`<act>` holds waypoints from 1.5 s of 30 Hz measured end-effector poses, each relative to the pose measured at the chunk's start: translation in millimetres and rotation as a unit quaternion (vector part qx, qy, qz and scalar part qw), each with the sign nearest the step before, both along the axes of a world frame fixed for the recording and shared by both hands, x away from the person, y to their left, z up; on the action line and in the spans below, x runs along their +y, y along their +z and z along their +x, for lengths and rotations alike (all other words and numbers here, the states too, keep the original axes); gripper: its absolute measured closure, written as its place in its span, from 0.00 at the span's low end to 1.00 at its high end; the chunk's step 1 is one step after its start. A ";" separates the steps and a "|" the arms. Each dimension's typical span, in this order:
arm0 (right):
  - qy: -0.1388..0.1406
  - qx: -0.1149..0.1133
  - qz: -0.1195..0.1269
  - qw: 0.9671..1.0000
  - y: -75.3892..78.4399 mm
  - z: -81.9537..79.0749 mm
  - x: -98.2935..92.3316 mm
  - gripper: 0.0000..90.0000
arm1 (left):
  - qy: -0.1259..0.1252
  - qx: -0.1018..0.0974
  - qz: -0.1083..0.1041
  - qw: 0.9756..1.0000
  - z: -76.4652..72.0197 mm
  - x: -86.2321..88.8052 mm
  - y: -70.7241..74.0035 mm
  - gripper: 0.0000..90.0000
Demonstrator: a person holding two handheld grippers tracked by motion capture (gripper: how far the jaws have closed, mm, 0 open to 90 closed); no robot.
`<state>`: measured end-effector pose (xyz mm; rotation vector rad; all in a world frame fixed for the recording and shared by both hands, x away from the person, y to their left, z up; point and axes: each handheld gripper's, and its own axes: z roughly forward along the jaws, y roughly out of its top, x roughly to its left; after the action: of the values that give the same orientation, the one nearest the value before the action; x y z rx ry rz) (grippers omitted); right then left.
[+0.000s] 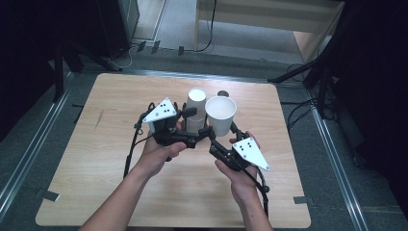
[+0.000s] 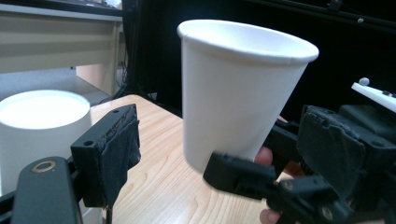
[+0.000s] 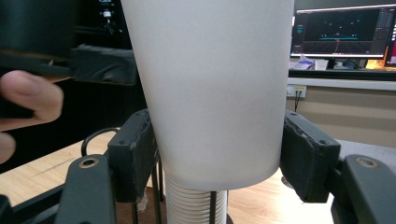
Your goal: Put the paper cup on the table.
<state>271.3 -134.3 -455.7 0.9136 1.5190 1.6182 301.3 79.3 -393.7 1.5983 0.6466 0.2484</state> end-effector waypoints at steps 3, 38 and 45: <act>0.005 0.001 -0.006 1.000 -0.2 -2.2 3.7 0.37 | 0.002 -0.006 0.011 1.000 -0.2 -7.2 4.9 0.15; 0.029 0.036 -0.076 0.996 19.2 -3.1 17.2 0.24 | 0.018 -0.026 0.103 0.994 -3.1 -21.6 5.2 0.33; 0.028 0.037 -0.076 0.996 20.6 -2.0 18.5 0.25 | 0.016 -0.026 0.106 0.994 -3.6 -21.4 5.0 0.33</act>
<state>269.4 -115.8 -435.2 0.8621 1.7087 1.4980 297.8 57.9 -388.7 1.7800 0.6221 0.3917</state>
